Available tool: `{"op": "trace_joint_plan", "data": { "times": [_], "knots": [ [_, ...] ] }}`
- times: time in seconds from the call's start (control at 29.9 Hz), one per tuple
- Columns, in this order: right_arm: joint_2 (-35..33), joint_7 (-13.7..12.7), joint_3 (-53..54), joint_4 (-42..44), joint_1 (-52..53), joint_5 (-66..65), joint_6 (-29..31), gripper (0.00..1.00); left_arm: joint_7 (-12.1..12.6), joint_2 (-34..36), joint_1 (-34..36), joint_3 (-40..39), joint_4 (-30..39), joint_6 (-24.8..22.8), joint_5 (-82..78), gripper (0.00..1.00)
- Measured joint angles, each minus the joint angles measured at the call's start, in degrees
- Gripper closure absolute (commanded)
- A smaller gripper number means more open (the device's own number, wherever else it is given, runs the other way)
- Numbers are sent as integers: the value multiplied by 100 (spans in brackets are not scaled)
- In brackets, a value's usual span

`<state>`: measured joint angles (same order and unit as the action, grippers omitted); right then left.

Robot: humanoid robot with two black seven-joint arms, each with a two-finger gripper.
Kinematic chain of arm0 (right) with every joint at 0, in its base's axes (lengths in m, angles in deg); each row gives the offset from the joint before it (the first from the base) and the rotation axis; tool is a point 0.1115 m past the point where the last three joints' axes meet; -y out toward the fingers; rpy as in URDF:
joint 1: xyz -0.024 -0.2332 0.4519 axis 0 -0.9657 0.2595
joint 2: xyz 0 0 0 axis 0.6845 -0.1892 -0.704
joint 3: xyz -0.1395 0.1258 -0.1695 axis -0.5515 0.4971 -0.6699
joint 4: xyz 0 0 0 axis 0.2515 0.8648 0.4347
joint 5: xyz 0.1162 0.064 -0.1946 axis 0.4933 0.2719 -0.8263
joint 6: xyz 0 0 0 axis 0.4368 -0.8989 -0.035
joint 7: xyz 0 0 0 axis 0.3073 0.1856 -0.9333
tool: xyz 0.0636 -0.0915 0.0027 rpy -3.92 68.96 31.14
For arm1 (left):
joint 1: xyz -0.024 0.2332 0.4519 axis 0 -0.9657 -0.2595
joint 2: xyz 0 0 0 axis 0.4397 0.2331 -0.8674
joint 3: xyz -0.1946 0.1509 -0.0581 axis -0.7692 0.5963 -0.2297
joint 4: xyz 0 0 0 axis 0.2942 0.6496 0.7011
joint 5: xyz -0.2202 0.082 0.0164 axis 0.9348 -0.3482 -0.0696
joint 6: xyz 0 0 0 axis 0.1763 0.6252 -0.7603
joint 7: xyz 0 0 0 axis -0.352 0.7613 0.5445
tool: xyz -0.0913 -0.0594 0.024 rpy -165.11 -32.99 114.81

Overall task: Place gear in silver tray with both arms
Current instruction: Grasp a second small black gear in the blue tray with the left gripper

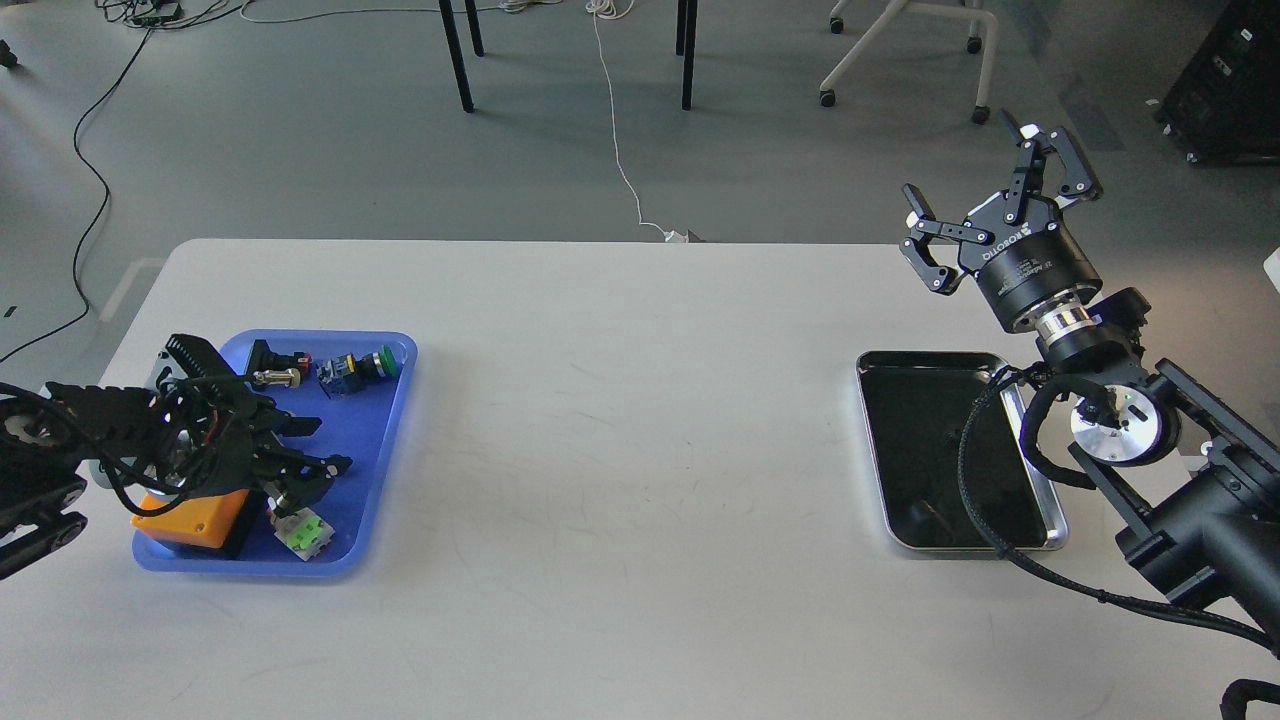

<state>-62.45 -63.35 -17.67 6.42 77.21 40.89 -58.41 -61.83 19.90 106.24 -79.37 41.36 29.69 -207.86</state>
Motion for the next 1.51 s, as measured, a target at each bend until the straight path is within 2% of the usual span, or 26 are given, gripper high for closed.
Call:
{"op": "trace_joint_plan", "data": {
  "times": [0.03, 0.17, 1.51],
  "knots": [
    [0, 0, 0, 0, 0, 0, 0, 1, 0, 0, -2, 4, 1, 1, -7, 59],
    [0, 0, 0, -6, 0, 0, -2, 1, -1, 0, -1, 61, 1, 2, -28, 61],
    [-27, -10, -42, -19, 0, -1, -3, 1, 12, -202, 15, 242, -46, -8, 19, 59]
  ]
}}
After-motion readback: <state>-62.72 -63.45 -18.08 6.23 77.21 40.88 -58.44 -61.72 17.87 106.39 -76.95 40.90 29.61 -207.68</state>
